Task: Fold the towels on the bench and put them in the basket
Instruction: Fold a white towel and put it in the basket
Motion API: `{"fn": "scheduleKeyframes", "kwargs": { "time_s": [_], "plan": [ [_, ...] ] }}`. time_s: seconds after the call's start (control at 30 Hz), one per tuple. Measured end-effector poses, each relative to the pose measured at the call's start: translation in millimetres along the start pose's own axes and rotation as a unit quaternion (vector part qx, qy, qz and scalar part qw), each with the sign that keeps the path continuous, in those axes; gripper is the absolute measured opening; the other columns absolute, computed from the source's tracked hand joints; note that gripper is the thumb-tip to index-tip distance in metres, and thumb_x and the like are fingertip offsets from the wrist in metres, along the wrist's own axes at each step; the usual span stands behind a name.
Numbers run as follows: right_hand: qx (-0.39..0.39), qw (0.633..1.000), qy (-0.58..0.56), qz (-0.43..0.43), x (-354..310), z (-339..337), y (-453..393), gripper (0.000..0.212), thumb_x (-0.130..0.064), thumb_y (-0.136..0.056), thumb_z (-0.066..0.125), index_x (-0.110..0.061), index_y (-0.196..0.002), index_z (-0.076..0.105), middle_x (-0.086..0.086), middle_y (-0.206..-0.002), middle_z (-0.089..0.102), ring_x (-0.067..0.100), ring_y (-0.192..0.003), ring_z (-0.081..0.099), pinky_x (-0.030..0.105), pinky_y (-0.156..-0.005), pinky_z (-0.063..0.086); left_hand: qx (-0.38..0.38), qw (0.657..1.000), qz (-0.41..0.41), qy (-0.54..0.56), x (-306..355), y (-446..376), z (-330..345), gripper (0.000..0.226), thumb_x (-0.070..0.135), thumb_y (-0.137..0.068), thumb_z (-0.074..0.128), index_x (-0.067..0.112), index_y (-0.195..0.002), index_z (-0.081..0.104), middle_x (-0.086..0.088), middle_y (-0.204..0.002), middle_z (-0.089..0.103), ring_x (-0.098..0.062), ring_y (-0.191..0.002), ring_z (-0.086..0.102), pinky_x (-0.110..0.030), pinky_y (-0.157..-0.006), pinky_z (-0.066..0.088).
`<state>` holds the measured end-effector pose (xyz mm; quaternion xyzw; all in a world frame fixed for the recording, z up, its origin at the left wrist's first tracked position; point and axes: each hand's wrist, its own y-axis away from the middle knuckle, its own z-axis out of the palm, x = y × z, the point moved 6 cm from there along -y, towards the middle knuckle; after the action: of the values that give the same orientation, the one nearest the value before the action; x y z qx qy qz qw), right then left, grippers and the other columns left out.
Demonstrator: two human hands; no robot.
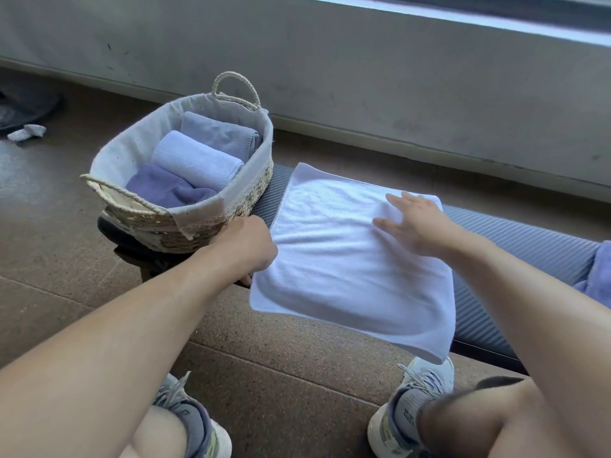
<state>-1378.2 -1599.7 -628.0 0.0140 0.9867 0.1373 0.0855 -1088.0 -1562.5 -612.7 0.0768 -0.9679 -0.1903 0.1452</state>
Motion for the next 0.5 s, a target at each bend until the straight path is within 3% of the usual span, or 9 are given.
{"fn": "scheduleKeyframes", "kwargs": {
  "time_s": [0.07, 0.13, 0.2, 0.27, 0.37, 0.43, 0.5],
  "plan": [
    [-0.001, 1.0, -0.01, 0.022, 4.7, 0.3, 1.5, 0.073, -0.059, -0.102, 0.039, -0.021, -0.161, 0.02, 0.013, -0.168, 0.013, 0.034, -0.155, 0.006, 0.043, -0.125, 0.007, 0.027, 1.0, -0.001, -0.008, 3.3, -1.5, -3.7, 0.022, 0.008, -0.087, 0.048, 0.002, -0.106, 0.058, -0.019, -0.11, 0.067, -0.036, -0.094, 0.069, -0.034, -0.07, 0.048],
    [0.0, 0.999, -0.013, 0.031, 3.0, 4.7, 4.2, 0.071, -0.058, -0.103, 0.035, -0.022, -0.162, 0.016, 0.011, -0.169, 0.008, 0.033, -0.156, 0.0, 0.042, -0.125, 0.004, 0.078, 0.996, 0.008, -0.042, 11.7, -3.3, -5.9, 0.035, 0.009, -0.09, 0.047, 0.006, -0.125, 0.046, -0.018, -0.127, 0.058, -0.039, -0.115, 0.058, -0.038, -0.079, 0.041],
    [0.005, 0.999, -0.02, 0.025, -5.3, 9.7, 6.2, 0.07, -0.057, -0.104, 0.032, -0.024, -0.162, 0.013, 0.007, -0.17, 0.004, 0.031, -0.156, -0.004, 0.041, -0.125, 0.001, 0.161, 0.983, 0.074, -0.055, 29.6, -3.1, -7.4, 0.034, 0.012, -0.093, 0.045, 0.012, -0.127, 0.046, -0.013, -0.129, 0.055, -0.036, -0.12, 0.053, -0.042, -0.088, 0.041],
    [0.016, 1.0, -0.014, 0.005, -15.0, 16.9, 6.8, 0.068, -0.057, -0.104, 0.03, -0.026, -0.162, 0.011, 0.006, -0.17, 0.002, 0.03, -0.156, -0.006, 0.042, -0.126, 0.0, 0.198, 0.962, 0.186, -0.028, 50.8, -6.5, 1.1, 0.039, 0.016, -0.098, 0.045, 0.017, -0.137, 0.046, -0.008, -0.139, 0.051, -0.031, -0.128, 0.046, -0.044, -0.103, 0.037],
    [0.042, 0.998, -0.011, -0.042, -24.8, 28.7, 8.4, 0.063, -0.053, -0.106, 0.024, -0.026, -0.162, 0.012, 0.006, -0.17, 0.003, 0.029, -0.156, -0.005, 0.042, -0.126, 0.0, 0.107, 0.955, 0.275, 0.013, 69.3, -25.1, 27.5, 0.053, 0.038, -0.106, 0.04, 0.025, -0.156, 0.032, 0.0, -0.166, 0.023, -0.018, -0.154, 0.014, -0.037, -0.125, 0.008],
    [0.049, 0.997, -0.014, -0.065, -28.4, 38.0, 13.4, 0.062, -0.054, -0.105, 0.021, -0.03, -0.162, 0.011, 0.002, -0.17, 0.0, 0.026, -0.156, -0.006, 0.041, -0.126, -0.001, 0.046, 0.965, 0.258, -0.007, 67.6, -41.4, 45.6, 0.064, 0.057, -0.104, 0.03, 0.032, -0.161, 0.016, 0.006, -0.171, 0.001, -0.012, -0.156, -0.009, -0.04, -0.126, -0.007],
    [0.06, 0.996, -0.008, -0.072, -29.4, 42.0, 16.5, 0.064, -0.059, -0.104, 0.018, -0.033, -0.162, 0.009, -0.001, -0.17, -0.002, 0.023, -0.156, -0.008, 0.041, -0.126, -0.003, 0.048, 0.972, 0.227, -0.045, 63.6, -54.4, 54.1, 0.073, 0.068, -0.099, 0.021, 0.034, -0.162, 0.005, 0.008, -0.17, -0.009, -0.012, -0.154, -0.018, -0.043, -0.125, -0.012]
  ]
}}
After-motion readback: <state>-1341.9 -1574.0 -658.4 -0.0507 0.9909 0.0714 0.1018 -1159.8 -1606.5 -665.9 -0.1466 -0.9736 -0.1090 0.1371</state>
